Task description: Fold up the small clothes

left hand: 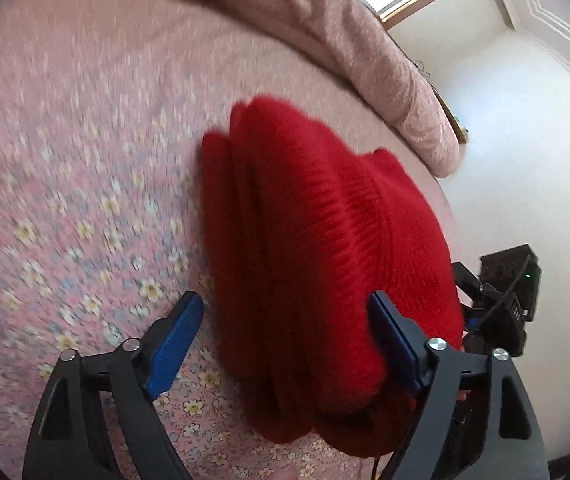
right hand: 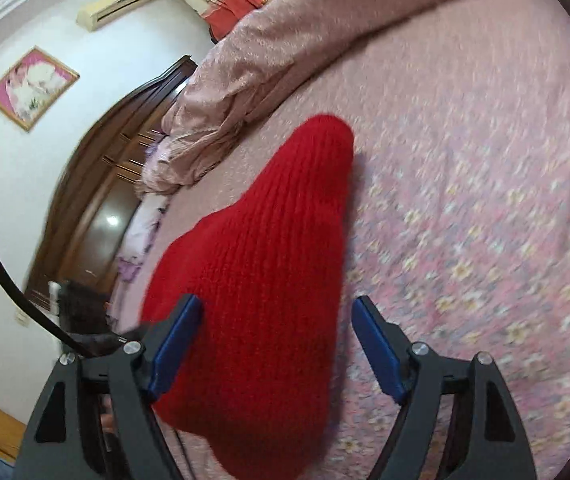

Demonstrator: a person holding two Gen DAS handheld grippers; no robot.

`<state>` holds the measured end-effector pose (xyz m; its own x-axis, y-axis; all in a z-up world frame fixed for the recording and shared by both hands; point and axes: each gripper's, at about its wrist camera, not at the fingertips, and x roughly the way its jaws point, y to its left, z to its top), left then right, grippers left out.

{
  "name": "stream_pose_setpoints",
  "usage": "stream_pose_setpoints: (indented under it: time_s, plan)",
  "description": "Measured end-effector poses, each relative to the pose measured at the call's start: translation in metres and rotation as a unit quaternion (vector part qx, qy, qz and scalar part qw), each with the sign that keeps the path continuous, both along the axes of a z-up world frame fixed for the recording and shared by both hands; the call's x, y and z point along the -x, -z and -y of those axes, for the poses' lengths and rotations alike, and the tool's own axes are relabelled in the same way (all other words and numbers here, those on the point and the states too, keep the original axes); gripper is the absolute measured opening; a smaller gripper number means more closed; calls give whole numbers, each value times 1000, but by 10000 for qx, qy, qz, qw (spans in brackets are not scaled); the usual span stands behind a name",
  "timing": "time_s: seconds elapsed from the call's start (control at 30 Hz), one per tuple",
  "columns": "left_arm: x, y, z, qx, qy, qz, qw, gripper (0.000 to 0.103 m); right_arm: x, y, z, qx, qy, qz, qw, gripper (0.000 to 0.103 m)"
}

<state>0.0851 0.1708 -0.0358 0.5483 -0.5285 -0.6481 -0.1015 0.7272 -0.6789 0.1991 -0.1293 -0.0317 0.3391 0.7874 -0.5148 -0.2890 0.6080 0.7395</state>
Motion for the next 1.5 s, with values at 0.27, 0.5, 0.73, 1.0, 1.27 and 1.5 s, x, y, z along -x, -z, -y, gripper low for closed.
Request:
stream_pose_setpoints:
  time_s: [0.27, 0.5, 0.73, 1.0, 1.27, 1.5]
  plan:
    - [-4, 2, 9, 212, 90, 165, 9996, 85, 7, 14, -27, 27, -609, -227, 9979, 95]
    - [-10, 0, 27, -73, 277, 365, 9989, 91, 9, 21, -26, -103, -537, -158, 9984, 96]
    - [-11, -2, 24, 222, 70, 353, 9991, 60, 10, 15, -29, 92, -516, -17, 9986, 75]
    - [-18, -19, 35, -241, 7, 599, 9979, 51, 11, 6, -27, 140, -442, 136, 9988, 72]
    - [-26, -33, 32, -475, -17, 822, 9955, 47, 17, -8, -28, 361, -451, 491, 9971, 72]
    - [-44, -45, 48, -720, 79, 1000, 9924, 46, 14, -18, -16, 379, -247, 699, 9965, 71]
